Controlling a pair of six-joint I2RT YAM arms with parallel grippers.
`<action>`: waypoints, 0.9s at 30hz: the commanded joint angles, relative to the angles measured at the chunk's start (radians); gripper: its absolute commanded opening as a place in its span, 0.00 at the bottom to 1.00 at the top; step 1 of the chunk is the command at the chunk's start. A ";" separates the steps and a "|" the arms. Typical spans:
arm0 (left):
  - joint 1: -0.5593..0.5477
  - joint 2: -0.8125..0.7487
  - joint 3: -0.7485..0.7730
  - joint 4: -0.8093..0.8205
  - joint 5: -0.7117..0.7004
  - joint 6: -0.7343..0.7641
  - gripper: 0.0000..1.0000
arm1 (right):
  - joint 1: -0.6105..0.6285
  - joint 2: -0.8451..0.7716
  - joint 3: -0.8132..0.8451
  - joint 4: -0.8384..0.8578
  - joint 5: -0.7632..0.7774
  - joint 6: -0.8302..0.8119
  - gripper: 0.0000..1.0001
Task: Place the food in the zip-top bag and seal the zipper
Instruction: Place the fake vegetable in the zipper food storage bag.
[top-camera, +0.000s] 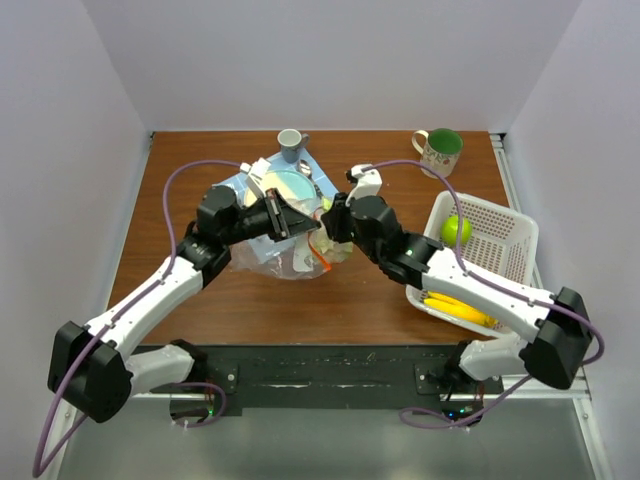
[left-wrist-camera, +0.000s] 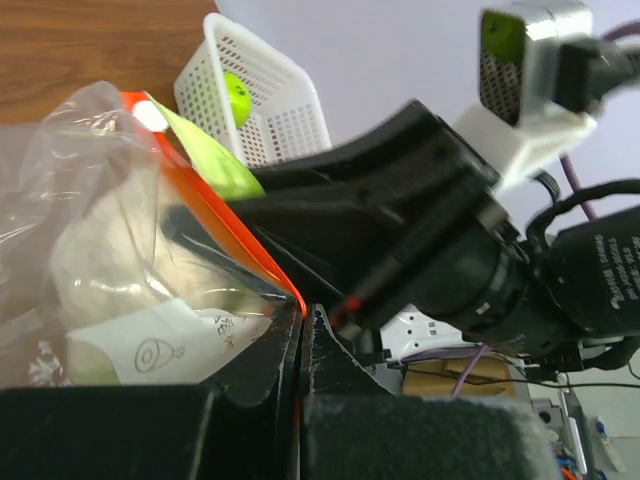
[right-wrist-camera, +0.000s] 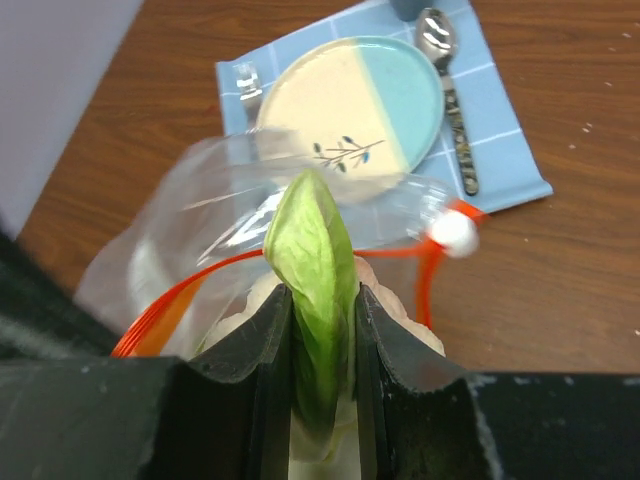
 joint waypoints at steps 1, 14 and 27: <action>-0.005 -0.045 -0.025 0.115 0.077 -0.049 0.00 | 0.007 0.102 0.169 -0.249 0.300 0.191 0.00; -0.033 0.047 -0.265 0.632 0.064 -0.233 0.00 | 0.011 0.208 0.413 -0.498 0.339 0.432 0.00; -0.194 0.474 -0.336 1.414 -0.077 -0.564 0.00 | 0.010 0.223 0.496 -0.922 0.513 0.613 0.08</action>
